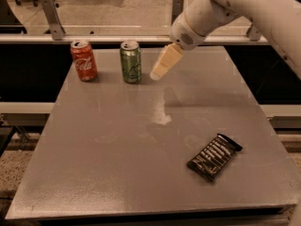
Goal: Knock green can over
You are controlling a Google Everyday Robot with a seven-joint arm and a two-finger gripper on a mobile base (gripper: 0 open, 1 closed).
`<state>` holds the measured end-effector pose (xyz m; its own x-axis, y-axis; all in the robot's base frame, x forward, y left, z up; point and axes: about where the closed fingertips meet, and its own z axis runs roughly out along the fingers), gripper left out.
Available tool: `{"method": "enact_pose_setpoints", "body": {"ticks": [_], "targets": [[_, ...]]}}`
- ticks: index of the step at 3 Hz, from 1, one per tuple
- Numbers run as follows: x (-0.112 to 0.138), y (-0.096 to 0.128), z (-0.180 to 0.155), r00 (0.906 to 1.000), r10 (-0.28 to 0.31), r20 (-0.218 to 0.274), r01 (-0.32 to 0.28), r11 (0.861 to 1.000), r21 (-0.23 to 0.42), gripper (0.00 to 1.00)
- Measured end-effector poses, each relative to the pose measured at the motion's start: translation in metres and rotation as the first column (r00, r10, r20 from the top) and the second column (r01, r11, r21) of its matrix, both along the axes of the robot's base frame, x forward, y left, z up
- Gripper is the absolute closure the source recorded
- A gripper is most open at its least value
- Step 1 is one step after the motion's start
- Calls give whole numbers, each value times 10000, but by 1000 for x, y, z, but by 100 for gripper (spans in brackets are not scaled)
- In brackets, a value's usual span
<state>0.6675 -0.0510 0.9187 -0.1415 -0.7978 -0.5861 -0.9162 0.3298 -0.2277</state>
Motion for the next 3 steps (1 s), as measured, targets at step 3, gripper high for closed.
{"method": "enact_pose_setpoints", "body": {"ticks": [3], "targets": [[37,55,-22,9991,173,-392,-138,9960,877,0]]}}
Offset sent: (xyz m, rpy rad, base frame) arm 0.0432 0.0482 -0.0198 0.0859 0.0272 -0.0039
